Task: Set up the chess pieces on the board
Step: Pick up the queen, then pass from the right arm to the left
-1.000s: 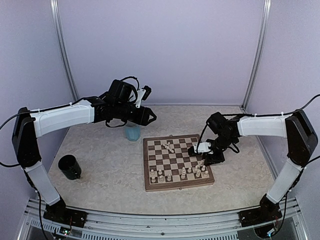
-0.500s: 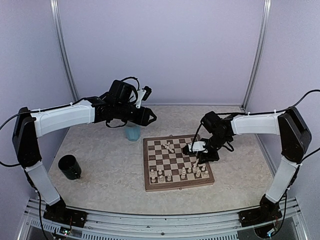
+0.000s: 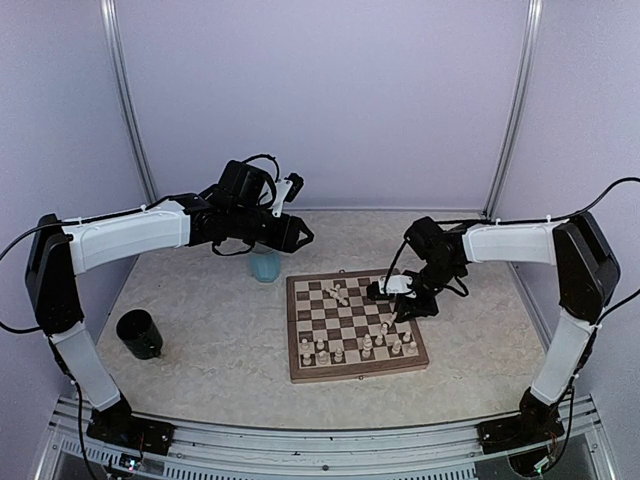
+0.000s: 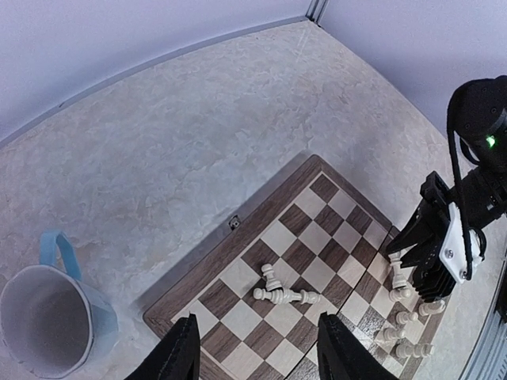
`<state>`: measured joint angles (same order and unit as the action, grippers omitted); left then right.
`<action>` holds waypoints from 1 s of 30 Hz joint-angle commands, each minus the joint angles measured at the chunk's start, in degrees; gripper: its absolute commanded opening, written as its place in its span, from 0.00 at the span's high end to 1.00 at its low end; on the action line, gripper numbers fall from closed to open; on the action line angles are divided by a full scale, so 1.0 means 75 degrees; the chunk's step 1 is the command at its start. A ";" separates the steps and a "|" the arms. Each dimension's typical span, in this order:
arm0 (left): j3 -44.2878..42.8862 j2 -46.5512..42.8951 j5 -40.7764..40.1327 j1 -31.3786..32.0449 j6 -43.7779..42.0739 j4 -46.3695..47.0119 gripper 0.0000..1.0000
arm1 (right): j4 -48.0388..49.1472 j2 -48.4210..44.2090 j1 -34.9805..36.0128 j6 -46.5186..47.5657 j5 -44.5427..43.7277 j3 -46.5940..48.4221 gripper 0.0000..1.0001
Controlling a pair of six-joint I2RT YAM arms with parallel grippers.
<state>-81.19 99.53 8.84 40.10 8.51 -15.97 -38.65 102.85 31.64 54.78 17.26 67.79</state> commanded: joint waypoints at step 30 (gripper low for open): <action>0.0020 0.1304 0.4040 0.1041 0.2305 0.2027 0.50 | 0.0204 -0.2310 0.1345 -0.1366 -0.0658 0.0313 0.93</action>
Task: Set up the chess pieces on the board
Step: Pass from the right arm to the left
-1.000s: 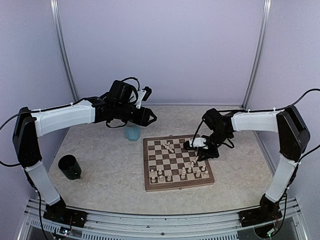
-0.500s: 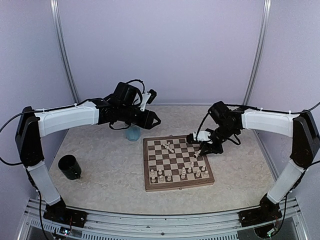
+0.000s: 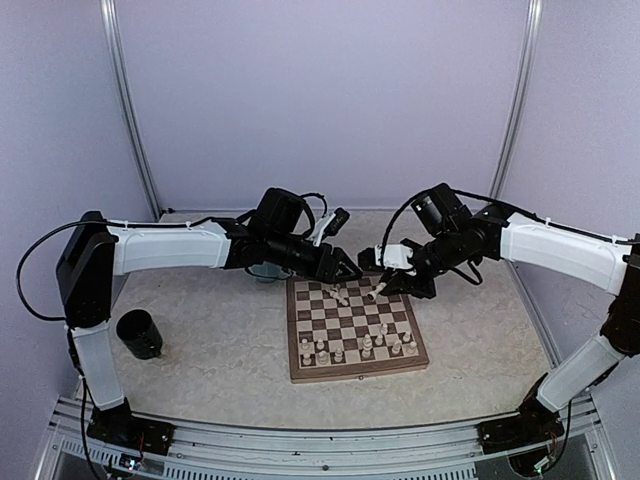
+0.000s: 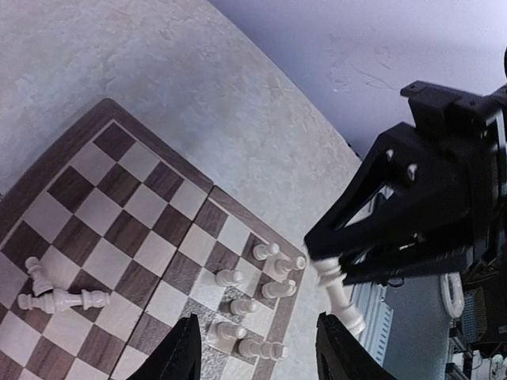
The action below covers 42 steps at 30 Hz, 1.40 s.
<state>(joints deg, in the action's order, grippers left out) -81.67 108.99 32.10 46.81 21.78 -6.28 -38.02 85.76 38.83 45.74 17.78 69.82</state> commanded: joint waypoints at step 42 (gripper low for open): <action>0.0553 -0.0388 0.0836 0.0433 -0.0056 0.1270 0.94 | 0.0594 -0.0483 -0.1667 -0.3489 0.3665 0.1116 0.38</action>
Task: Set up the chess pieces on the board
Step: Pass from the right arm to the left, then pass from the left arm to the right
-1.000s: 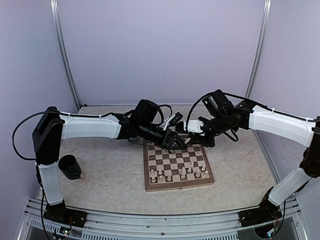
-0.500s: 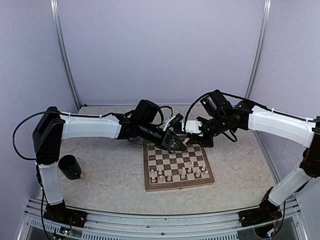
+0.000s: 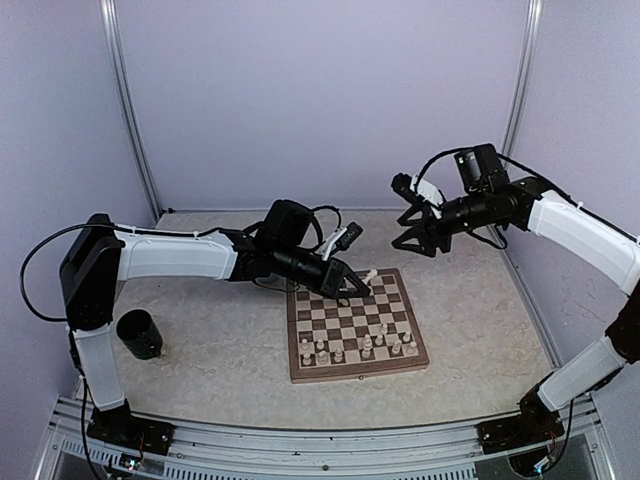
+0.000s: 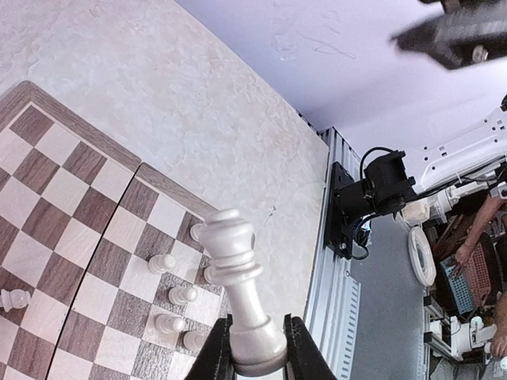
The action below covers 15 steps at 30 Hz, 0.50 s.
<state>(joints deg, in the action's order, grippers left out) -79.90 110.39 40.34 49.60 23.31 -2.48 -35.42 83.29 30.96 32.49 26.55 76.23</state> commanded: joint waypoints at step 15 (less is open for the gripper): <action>0.0435 -0.0957 -0.0454 0.0177 -0.0528 0.0838 0.94 | 0.1541 0.1487 -0.0897 -0.4308 0.6180 -0.0073 0.50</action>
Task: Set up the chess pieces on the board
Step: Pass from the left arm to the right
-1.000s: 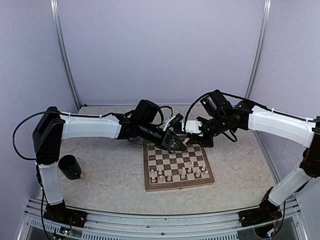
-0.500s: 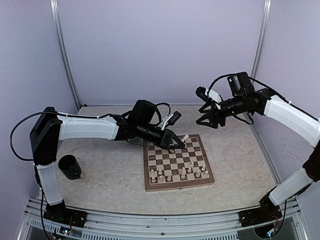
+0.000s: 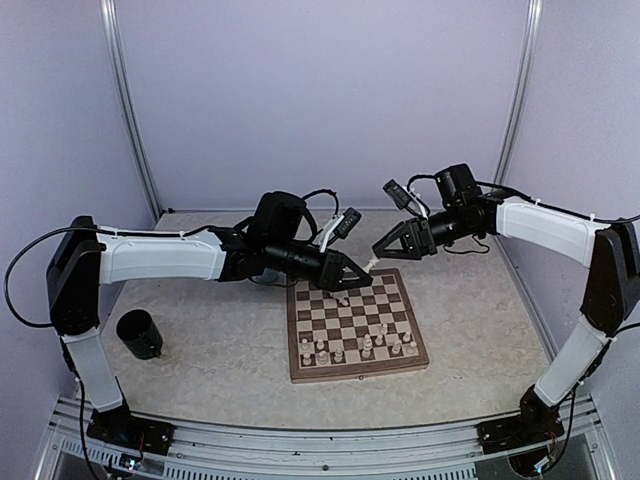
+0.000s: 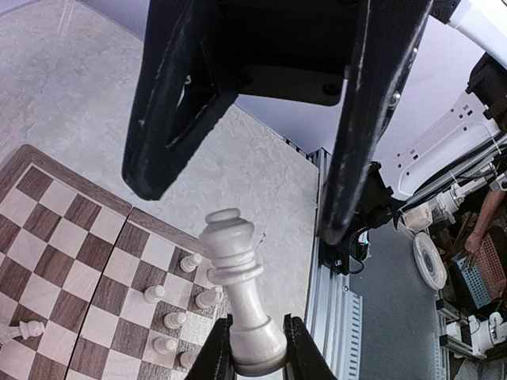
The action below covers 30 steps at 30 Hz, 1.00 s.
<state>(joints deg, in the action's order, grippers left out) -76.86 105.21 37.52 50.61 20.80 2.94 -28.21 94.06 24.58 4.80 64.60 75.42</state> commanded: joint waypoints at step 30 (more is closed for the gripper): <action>0.0085 -0.0380 -0.0276 -0.0001 -0.0230 0.0174 0.92 | 0.0671 0.0381 0.0121 -0.0778 0.0983 -0.0130 0.94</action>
<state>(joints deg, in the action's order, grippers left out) -76.77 104.51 36.56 50.57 20.10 3.01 -23.70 96.53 25.02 -1.21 70.89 74.37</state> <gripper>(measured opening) 0.182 0.132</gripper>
